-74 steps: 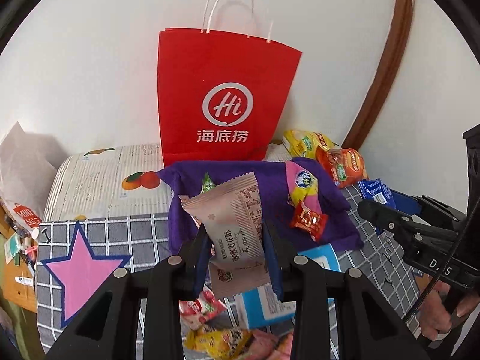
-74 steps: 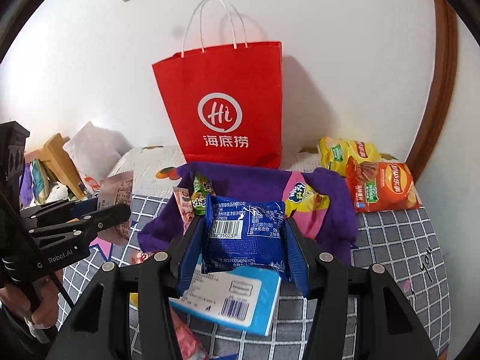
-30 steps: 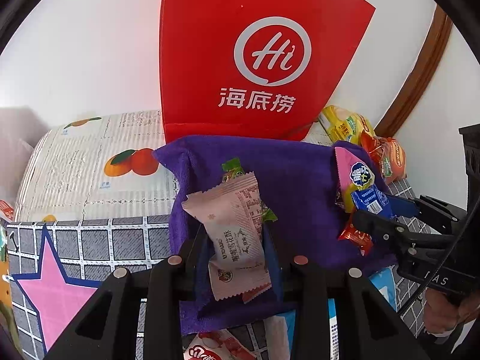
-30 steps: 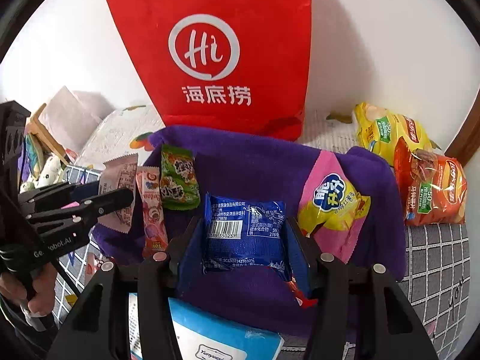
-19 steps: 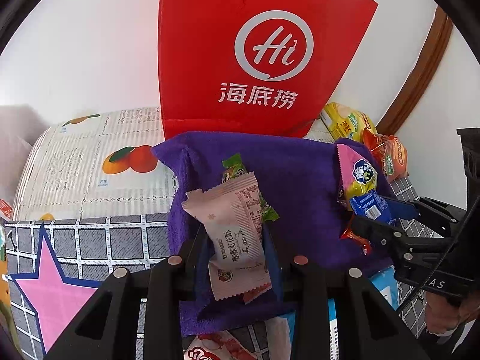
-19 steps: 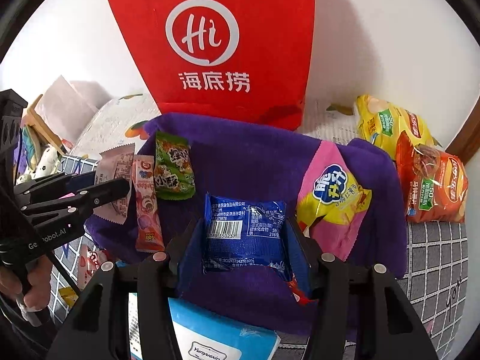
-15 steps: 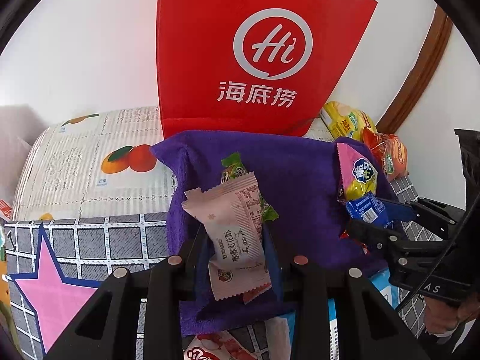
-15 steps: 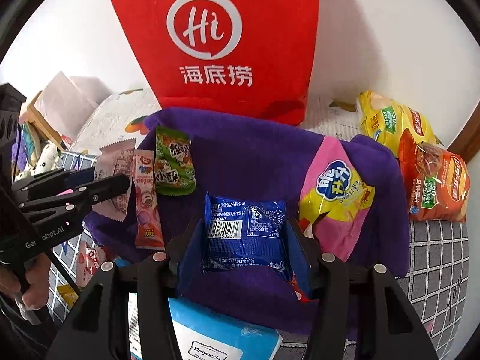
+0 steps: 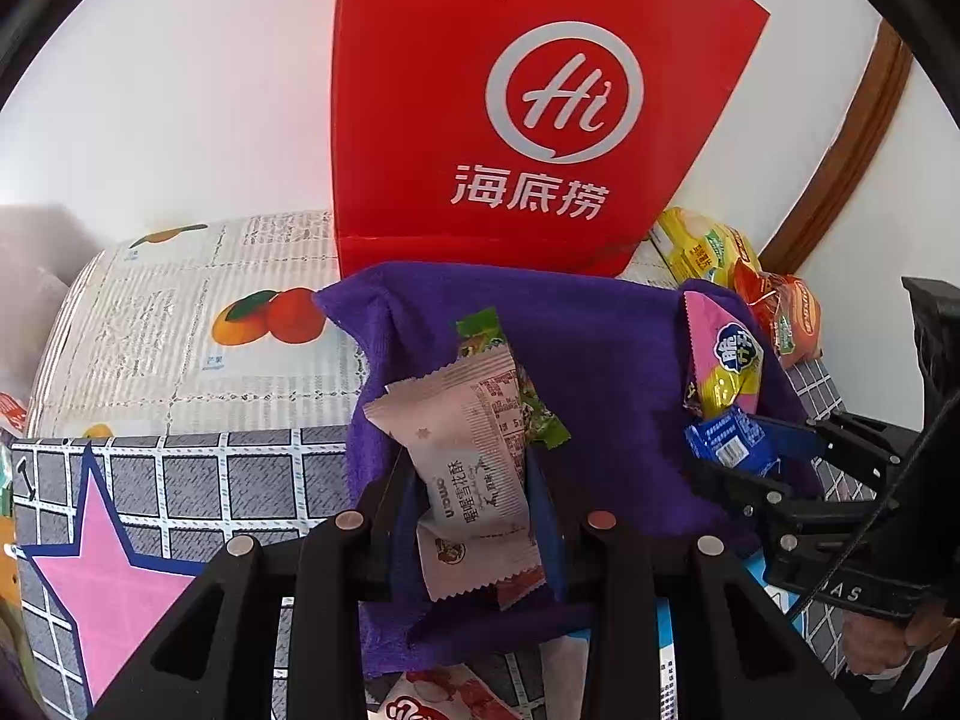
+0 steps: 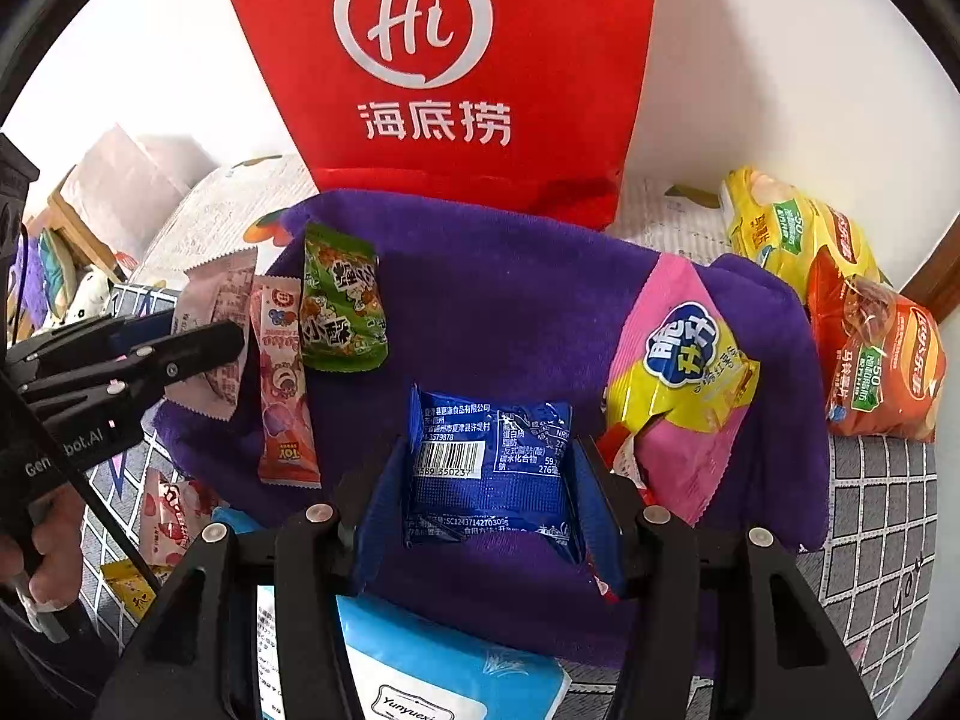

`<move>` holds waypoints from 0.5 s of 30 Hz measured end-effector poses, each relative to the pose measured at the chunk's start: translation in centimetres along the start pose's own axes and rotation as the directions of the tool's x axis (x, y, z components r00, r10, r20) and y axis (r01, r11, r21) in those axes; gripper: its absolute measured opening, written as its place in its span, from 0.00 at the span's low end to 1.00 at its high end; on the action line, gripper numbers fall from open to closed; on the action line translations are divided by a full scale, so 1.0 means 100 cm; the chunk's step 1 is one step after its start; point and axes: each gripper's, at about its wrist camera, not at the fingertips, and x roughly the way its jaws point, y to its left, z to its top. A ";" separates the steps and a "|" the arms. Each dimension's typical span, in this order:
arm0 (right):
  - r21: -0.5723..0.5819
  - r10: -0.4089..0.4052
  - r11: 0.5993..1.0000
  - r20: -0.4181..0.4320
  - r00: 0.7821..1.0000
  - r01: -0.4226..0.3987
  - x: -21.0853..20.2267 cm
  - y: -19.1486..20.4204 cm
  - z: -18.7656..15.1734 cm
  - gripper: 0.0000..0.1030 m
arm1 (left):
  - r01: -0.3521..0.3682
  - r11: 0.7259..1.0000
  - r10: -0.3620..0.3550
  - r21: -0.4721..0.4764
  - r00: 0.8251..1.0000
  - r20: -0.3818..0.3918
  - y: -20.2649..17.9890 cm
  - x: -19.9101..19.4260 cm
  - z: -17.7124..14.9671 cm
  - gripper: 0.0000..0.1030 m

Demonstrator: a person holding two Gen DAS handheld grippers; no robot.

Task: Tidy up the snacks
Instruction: 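Open both tools to drop the packets onto the purple towel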

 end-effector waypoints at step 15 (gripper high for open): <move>-0.037 -0.009 0.999 -0.066 0.998 0.007 0.023 0.008 -0.002 0.54 | 0.047 0.999 -0.047 0.003 0.998 -0.051 -0.006 0.011 -0.005 0.31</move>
